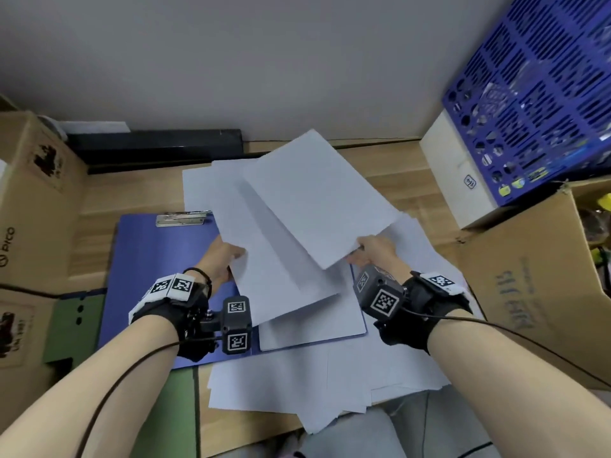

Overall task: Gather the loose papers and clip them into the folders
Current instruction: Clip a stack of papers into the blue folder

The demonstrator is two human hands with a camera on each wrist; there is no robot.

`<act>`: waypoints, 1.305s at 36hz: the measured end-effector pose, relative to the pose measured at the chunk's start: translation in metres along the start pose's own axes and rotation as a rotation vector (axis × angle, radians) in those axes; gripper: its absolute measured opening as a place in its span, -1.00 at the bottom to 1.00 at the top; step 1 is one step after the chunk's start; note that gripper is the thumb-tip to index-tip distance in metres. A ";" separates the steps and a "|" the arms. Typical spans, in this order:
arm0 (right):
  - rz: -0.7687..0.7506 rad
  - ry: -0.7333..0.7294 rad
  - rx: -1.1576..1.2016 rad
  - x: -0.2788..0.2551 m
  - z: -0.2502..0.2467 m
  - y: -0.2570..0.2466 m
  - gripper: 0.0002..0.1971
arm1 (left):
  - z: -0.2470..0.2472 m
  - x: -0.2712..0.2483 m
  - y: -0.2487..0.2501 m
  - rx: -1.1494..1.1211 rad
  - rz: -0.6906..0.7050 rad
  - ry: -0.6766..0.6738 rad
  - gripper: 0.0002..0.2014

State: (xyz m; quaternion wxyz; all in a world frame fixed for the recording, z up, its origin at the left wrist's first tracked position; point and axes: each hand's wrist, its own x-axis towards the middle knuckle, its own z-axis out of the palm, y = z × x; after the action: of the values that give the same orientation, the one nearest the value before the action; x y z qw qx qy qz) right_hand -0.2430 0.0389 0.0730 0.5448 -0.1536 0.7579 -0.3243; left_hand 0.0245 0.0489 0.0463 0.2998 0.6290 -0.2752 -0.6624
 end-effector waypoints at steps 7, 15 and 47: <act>0.159 -0.266 -0.107 -0.005 0.011 0.028 -0.89 | 0.003 -0.002 -0.013 -0.032 -0.083 0.040 -0.62; 0.221 -0.414 -0.280 -0.005 0.008 0.045 -0.85 | 0.014 0.001 -0.013 -0.078 -0.132 0.058 -0.63; 0.033 0.017 -0.437 0.090 -0.134 0.055 -0.34 | 0.100 0.071 -0.005 0.565 -0.069 0.230 -0.65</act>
State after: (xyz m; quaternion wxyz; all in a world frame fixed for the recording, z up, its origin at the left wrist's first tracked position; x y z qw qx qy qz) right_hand -0.3923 0.0704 -0.0021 0.4974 -0.2526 0.8172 -0.1447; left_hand -0.0772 -0.0018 0.0010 0.1195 0.7674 -0.3914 -0.4936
